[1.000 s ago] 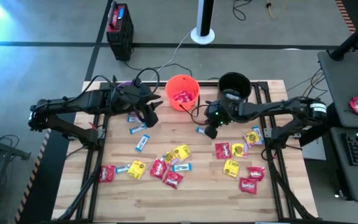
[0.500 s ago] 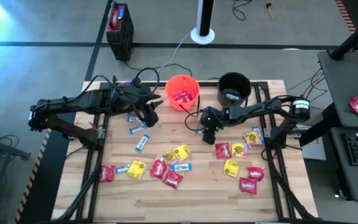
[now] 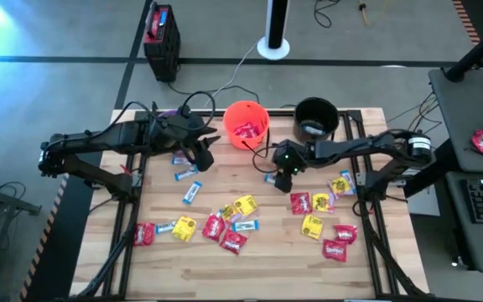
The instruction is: Sort candy by brand, put in halloween buckets
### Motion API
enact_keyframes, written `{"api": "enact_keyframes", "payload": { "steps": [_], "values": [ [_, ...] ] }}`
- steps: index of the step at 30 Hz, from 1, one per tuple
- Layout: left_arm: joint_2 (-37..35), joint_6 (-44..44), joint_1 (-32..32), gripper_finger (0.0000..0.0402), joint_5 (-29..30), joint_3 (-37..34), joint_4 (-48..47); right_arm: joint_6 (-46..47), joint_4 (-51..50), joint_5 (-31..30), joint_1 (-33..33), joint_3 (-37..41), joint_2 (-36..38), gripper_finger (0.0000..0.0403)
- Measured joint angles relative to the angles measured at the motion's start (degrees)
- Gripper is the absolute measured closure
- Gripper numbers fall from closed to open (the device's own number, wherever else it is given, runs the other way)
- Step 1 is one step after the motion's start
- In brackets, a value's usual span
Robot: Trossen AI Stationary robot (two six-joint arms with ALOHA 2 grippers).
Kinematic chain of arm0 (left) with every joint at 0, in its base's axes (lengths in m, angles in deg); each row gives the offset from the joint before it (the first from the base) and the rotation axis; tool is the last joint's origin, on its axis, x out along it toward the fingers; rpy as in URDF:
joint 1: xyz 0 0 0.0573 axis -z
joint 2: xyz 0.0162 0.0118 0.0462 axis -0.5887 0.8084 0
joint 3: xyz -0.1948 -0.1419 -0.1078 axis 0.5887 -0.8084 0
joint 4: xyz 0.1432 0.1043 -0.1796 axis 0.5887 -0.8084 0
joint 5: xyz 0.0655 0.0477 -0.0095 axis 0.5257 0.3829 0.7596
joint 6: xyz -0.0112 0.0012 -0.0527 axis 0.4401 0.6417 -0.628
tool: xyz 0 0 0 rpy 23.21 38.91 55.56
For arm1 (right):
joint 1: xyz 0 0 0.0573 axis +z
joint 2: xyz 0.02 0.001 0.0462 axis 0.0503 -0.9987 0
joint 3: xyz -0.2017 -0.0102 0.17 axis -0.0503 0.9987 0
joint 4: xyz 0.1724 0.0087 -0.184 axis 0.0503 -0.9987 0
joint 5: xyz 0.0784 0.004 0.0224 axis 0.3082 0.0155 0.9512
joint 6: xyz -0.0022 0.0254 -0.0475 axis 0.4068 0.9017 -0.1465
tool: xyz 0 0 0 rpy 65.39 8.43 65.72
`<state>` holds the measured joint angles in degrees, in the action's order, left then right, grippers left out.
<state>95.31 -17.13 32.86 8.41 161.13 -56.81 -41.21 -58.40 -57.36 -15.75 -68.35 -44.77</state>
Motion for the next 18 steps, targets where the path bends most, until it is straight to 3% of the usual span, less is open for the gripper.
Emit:
{"api": "enact_keyframes", "payload": {
  "steps": [14, 18],
  "values": [
    [1.7, 0.0, 0.0, 0.0311, 0.0, 0.0, 0.1, 0.6, 4.4, -4.2, 2.8, 0.3, -10.5, 0.0202],
    [2.5, 0.1, 0.0, 0.0311, 0.0, 0.0, 0.1, 0.0, 4.4, -4.7, 2.9, 0.3, -12.3, 0.0224]
  ]
}}
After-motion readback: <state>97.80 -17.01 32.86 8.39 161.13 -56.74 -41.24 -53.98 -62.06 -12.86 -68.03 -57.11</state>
